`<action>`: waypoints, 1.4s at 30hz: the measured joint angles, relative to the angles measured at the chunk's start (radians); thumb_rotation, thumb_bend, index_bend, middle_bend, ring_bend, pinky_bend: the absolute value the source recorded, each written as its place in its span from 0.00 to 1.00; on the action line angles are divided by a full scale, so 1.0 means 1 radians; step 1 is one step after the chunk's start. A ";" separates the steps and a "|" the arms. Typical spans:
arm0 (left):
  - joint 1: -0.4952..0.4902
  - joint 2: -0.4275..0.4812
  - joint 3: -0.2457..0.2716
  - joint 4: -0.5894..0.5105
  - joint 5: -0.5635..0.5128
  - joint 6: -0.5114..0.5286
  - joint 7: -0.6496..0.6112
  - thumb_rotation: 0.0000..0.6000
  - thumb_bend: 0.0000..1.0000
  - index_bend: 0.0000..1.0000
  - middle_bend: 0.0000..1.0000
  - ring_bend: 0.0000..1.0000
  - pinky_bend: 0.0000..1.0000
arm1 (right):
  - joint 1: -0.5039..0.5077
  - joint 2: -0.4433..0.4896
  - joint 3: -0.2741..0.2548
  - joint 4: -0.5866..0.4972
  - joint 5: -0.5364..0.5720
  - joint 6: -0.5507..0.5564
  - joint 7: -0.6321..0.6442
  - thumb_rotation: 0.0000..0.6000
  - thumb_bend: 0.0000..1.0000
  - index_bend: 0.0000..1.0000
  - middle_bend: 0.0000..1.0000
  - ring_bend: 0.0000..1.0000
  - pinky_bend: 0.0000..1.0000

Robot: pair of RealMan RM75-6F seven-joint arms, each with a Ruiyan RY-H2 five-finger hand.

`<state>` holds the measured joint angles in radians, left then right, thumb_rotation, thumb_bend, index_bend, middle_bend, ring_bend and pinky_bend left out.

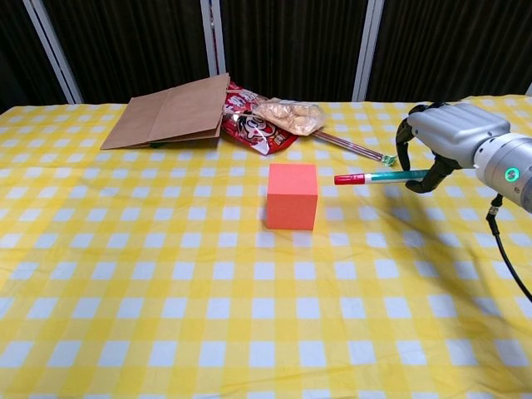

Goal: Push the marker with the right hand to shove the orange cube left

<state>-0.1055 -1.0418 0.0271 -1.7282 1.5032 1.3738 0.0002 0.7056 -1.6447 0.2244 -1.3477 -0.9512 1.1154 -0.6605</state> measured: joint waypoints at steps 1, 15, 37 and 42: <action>0.000 0.000 0.000 0.000 0.001 0.001 0.001 1.00 0.00 0.00 0.00 0.00 0.08 | -0.003 0.005 -0.001 -0.010 0.002 0.003 -0.003 1.00 0.55 0.67 0.24 0.01 0.00; -0.002 0.000 -0.002 -0.001 -0.002 0.000 -0.002 1.00 0.00 0.00 0.00 0.00 0.08 | 0.020 -0.057 -0.001 0.009 0.026 -0.008 -0.037 1.00 0.55 0.67 0.24 0.01 0.00; -0.009 0.012 -0.002 -0.005 -0.014 -0.019 -0.030 1.00 0.00 0.00 0.00 0.00 0.08 | 0.105 -0.193 0.037 0.076 0.057 -0.027 -0.090 1.00 0.55 0.67 0.24 0.01 0.00; -0.009 0.012 -0.003 -0.006 -0.015 -0.019 -0.028 1.00 0.00 0.00 0.00 0.00 0.08 | 0.096 -0.178 0.035 0.064 0.072 -0.003 -0.120 1.00 0.55 0.67 0.24 0.01 0.00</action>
<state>-0.1146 -1.0302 0.0243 -1.7341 1.4883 1.3551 -0.0275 0.8011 -1.8226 0.2594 -1.2836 -0.8787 1.1127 -0.7801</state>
